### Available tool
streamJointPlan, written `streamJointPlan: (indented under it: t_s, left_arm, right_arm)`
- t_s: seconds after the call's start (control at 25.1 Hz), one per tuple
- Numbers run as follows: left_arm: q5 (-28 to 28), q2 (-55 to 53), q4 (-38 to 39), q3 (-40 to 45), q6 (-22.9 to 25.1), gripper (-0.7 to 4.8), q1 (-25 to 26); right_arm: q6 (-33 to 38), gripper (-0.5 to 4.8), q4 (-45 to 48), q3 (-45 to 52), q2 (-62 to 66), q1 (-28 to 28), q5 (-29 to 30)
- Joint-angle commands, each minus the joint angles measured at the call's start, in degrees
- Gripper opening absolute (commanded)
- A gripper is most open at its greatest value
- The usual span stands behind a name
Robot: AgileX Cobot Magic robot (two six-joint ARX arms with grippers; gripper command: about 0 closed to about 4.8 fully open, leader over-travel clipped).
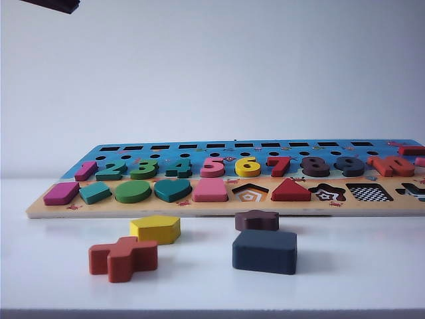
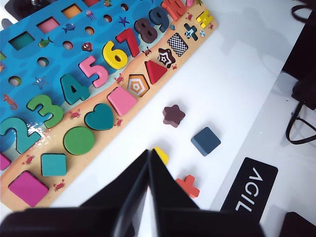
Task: Insert the cube into the slot.
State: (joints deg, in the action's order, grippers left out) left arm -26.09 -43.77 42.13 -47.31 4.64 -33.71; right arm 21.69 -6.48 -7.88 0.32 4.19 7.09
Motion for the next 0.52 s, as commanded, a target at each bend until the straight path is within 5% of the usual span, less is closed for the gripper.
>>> streamJointPlan:
  t_s: [0.04,0.52]
  left_arm:
    - [-0.85,-1.03,-2.08,-0.33,-0.15,0.10,0.37]
    - [-0.70,-2.12,-4.57,-0.31,-0.17,0.10,0.39]
  right_arm:
    - [0.31,0.55,-3.06,-4.98,-0.15,-0.07,4.11]
    - [-2.08,1.10,-16.98,-19.69,2.10,-0.07,23.23]
